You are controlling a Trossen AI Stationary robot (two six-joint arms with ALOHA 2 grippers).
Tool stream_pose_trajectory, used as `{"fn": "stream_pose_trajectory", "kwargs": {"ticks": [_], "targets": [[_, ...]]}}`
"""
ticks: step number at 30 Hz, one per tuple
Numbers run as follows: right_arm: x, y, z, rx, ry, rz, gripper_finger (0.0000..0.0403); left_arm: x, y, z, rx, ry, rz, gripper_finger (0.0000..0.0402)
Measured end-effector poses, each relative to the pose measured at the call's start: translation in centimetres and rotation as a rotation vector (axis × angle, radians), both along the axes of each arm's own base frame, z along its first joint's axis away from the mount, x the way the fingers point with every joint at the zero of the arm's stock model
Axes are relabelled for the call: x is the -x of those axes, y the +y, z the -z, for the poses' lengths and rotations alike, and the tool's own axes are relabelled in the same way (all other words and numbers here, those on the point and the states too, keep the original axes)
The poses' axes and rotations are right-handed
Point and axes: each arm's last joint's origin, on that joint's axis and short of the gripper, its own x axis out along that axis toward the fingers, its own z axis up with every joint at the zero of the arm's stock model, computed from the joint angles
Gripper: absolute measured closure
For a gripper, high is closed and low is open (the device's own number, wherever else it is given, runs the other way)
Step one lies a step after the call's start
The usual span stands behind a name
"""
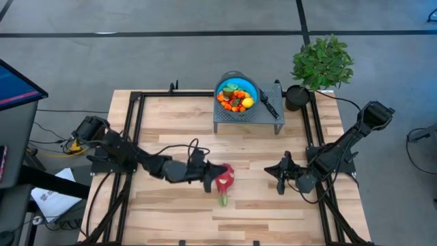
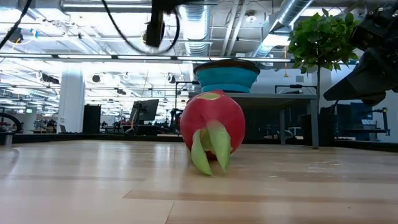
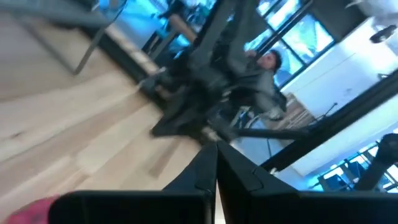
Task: Pick & Place Fruit
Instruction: Put the dragonfruit into the strainer bowl
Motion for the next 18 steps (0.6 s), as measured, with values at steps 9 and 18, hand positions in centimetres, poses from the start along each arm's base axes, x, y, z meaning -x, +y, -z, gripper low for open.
{"fn": "stream_pose_trajectory", "kwargs": {"ticks": [9, 18], "targets": [[0.0, 0.1, 0.1, -0.02, 0.02, -0.032, 0.0403, -1.3, -5.5, -4.7, -0.087, -0.102, 0.013, 0.0401], [0.0, 0.0, 0.1, -0.013, 0.026, -0.03, 0.0403, -6.5, -8.8, -1.8, -0.055, 0.047, 0.0, 0.0401]]}}
